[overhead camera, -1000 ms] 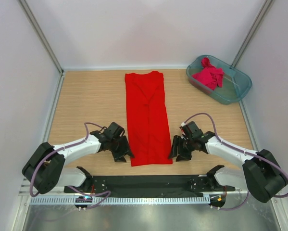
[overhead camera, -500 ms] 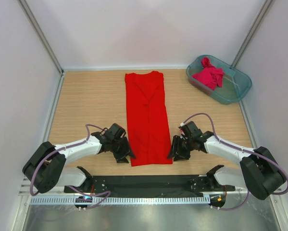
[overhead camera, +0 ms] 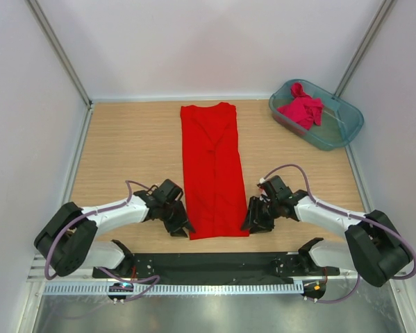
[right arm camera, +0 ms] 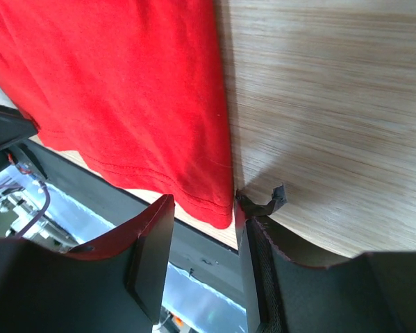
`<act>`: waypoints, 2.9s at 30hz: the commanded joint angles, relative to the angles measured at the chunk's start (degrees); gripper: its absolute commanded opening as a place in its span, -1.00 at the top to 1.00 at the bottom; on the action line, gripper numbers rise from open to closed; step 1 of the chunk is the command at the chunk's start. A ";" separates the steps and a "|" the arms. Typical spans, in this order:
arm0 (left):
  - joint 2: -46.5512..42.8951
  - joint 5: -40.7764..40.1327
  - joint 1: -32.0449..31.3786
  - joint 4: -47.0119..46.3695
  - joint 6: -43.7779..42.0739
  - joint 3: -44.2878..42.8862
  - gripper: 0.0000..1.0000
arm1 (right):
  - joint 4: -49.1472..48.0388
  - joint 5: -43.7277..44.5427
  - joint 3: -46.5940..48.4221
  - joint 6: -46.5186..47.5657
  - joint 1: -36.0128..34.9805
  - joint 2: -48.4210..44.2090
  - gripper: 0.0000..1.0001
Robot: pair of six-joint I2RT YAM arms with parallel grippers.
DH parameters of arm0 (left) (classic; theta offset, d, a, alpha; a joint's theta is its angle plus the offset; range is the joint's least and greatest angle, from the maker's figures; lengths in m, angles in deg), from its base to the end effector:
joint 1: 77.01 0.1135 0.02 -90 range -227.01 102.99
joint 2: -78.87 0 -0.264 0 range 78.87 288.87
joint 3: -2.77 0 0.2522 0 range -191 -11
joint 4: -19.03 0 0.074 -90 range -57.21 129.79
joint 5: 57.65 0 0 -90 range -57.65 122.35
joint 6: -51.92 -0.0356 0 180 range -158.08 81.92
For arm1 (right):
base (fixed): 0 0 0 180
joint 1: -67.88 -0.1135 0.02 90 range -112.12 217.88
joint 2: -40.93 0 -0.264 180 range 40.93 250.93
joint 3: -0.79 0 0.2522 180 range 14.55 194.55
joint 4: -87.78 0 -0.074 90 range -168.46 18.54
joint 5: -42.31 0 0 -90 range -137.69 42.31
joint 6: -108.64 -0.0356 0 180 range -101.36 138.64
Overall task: Fold and stack the t-shirts
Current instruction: Fold the tshirt
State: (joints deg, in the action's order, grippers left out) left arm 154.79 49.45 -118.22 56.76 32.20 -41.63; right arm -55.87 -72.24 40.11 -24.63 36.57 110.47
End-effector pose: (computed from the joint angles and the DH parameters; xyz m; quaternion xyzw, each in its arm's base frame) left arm 0.1504 -0.1456 0.1367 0.2182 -0.9483 0.2295 0.0206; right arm 0.1529 0.1103 0.1363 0.0567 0.9561 0.2858 0.0317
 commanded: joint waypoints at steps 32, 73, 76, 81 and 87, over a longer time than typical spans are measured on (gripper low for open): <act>-7.72 -7.44 -0.54 4.60 1.96 5.67 0.99 | 5.18 7.07 -3.32 4.68 0.02 -0.72 0.98; 34.02 -8.66 21.87 20.77 -31.08 -56.81 1.00 | 19.78 3.11 64.79 20.15 15.75 44.28 0.98; 35.61 -7.70 22.93 20.59 -30.91 -59.18 0.99 | 19.95 1.89 67.16 20.06 15.84 46.74 0.98; 39.39 -7.70 23.54 22.44 -31.70 -63.49 0.99 | 19.69 1.09 70.76 19.97 15.84 50.08 0.98; 42.29 -6.65 23.90 22.27 -31.43 -65.17 0.99 | 20.30 1.35 74.19 19.80 16.10 53.51 0.98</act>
State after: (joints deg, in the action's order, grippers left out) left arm 196.04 41.54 -94.99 77.72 1.88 -104.79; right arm -36.03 -70.39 110.82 -5.44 52.22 163.23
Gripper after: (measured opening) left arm 0.005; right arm 0.040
